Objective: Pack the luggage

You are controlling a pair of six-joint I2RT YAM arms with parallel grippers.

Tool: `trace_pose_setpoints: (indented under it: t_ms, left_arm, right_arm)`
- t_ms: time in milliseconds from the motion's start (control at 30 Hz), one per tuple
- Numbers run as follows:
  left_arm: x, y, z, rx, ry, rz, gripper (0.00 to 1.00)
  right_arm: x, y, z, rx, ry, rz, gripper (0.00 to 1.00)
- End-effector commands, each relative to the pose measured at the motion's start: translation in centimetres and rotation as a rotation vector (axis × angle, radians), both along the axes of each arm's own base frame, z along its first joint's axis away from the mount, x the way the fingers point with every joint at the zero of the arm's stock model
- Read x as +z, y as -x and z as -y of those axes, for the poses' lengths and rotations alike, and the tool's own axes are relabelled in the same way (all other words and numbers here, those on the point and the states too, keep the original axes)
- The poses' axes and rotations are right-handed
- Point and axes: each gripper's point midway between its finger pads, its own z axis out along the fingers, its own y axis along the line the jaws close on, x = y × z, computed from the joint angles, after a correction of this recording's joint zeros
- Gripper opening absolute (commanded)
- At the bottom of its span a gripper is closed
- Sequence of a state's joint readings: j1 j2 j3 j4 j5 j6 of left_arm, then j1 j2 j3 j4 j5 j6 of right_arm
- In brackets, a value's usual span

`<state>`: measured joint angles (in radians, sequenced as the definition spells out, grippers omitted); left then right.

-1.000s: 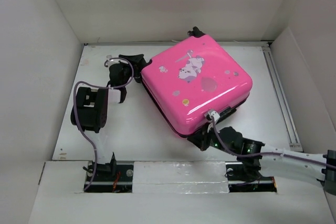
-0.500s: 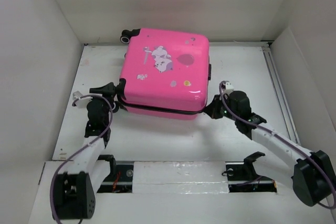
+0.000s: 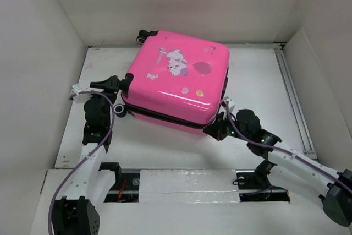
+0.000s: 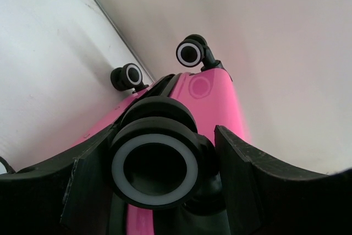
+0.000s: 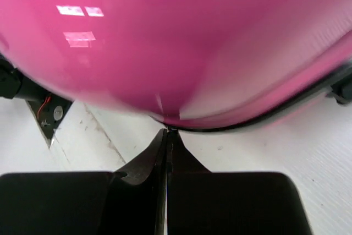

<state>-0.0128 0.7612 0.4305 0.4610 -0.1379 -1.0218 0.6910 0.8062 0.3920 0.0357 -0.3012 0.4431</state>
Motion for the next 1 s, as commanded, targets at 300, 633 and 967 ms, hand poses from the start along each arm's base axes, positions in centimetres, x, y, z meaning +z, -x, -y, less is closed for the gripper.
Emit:
trace_pose_setpoints:
  t_ms: [300, 633, 967]
  left_arm:
    - [-3.6, 2.3, 4.6, -0.230, -0.013, -0.010, 0.00]
    - [-6.3, 4.2, 9.4, -0.440, -0.021, -0.045, 0.00]
    - [-3.1, 2.8, 12.3, -0.522, -0.138, 0.024, 0.00]
  right_arm:
    - [6.4, 0.9, -8.6, 0.023, -0.219, 0.103, 0.00]
    - [11.1, -9.7, -3.8, -0.264, -0.103, 0.283, 0.00]
    - [6.6, -10.7, -5.3, -0.164, -0.066, 0.212, 0.00]
